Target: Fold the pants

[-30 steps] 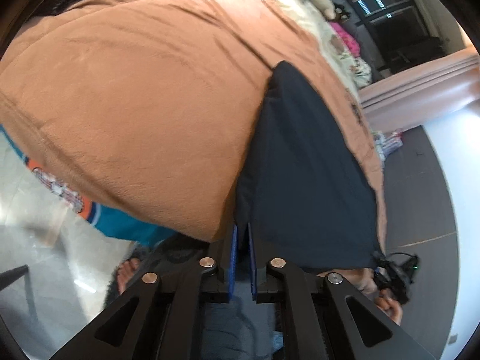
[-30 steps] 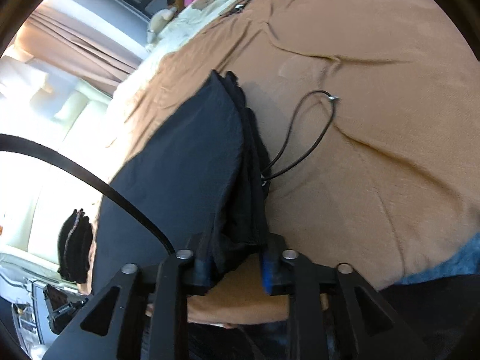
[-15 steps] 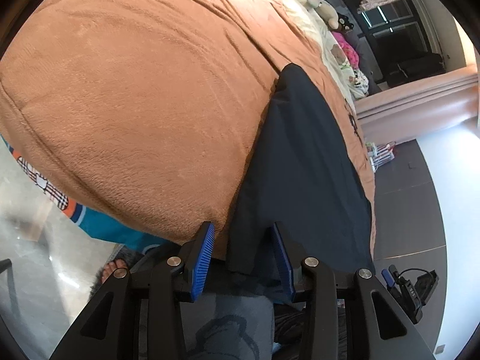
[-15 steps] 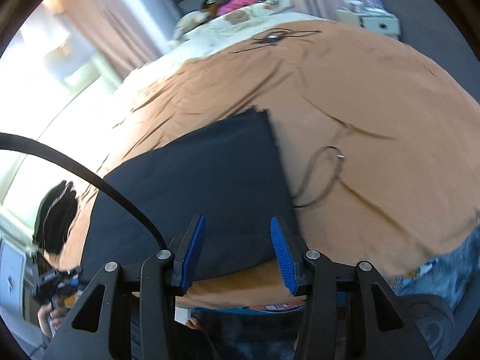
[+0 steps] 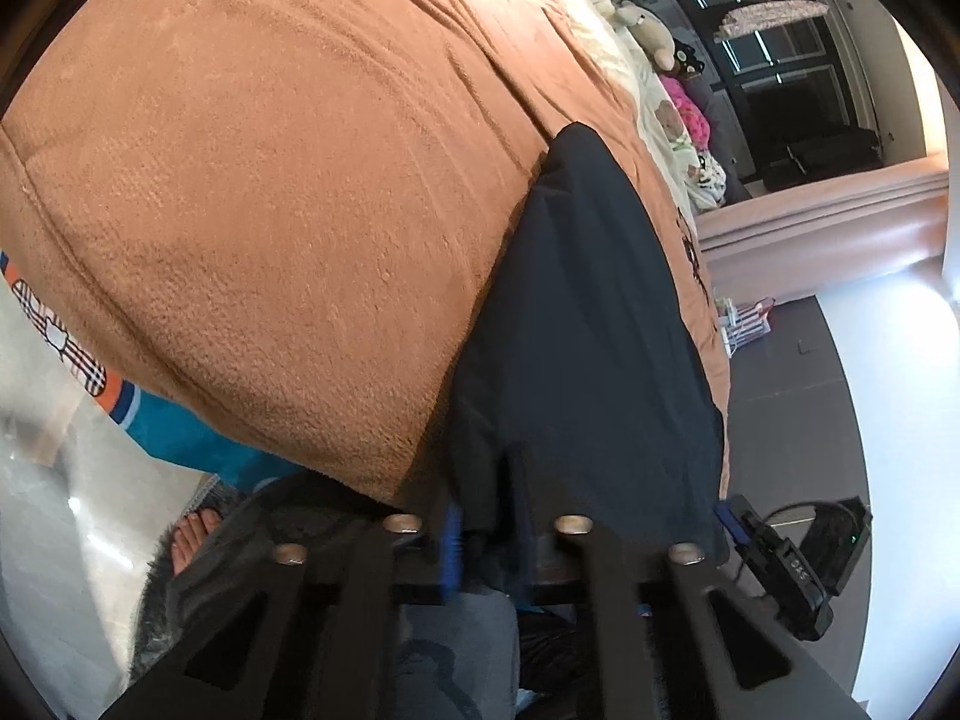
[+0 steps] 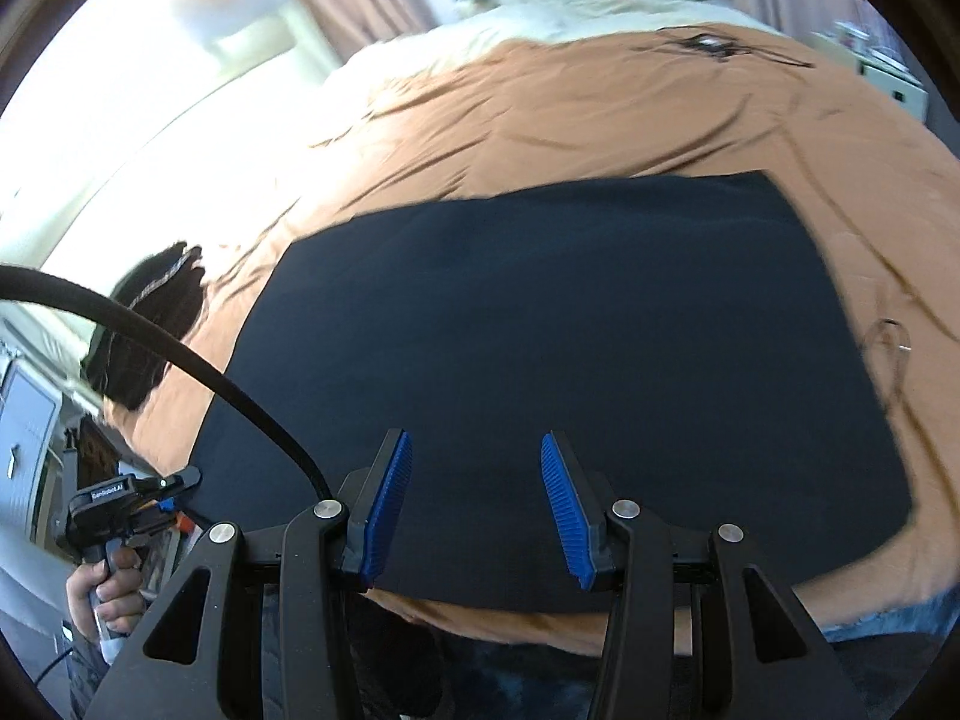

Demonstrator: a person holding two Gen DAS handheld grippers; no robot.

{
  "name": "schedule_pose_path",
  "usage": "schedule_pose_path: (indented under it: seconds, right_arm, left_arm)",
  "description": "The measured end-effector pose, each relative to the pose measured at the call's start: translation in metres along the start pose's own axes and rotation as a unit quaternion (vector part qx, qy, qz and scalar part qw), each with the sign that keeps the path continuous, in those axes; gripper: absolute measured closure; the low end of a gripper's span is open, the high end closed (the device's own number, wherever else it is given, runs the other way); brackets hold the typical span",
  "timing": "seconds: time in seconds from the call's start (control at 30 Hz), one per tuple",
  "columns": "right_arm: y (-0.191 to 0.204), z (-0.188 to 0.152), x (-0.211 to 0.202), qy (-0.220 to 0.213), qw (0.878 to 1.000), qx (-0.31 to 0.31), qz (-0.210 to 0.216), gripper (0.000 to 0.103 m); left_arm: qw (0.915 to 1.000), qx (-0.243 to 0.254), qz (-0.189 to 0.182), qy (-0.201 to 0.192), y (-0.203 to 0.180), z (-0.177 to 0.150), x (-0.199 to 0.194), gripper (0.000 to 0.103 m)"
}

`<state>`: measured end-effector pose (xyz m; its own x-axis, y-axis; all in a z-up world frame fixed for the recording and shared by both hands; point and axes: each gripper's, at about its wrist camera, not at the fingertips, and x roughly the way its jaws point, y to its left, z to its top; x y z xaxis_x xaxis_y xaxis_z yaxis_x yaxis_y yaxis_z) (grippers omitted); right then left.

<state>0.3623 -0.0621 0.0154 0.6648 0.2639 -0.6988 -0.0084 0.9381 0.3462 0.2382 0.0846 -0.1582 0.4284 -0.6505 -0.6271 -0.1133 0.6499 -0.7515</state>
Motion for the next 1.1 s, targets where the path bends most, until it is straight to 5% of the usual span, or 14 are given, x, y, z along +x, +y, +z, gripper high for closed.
schedule_pose_path:
  seconds: [0.43,0.6,0.9,1.1]
  right_arm:
    - [0.043,0.026,0.075,0.020,0.998,-0.059,-0.021,0.060]
    - [0.043,0.014,0.092,0.046,0.997,-0.050,-0.029,0.078]
    - [0.044,-0.002,0.085,0.094,0.994,-0.035,-0.037,0.083]
    - [0.044,0.021,0.075,0.078,0.996,-0.026,-0.017,0.084]
  left_arm:
    - [0.9998,0.004,-0.013,-0.017,-0.011,0.000,-0.015,0.097]
    - [0.9996,0.001,-0.016,-0.025,-0.010,0.000,-0.019,0.097]
    - [0.9998,-0.005,-0.011,-0.017,-0.005,-0.001,-0.014,0.096]
    - [0.9998,-0.014,-0.007,-0.015,-0.003,0.005,-0.012,0.086]
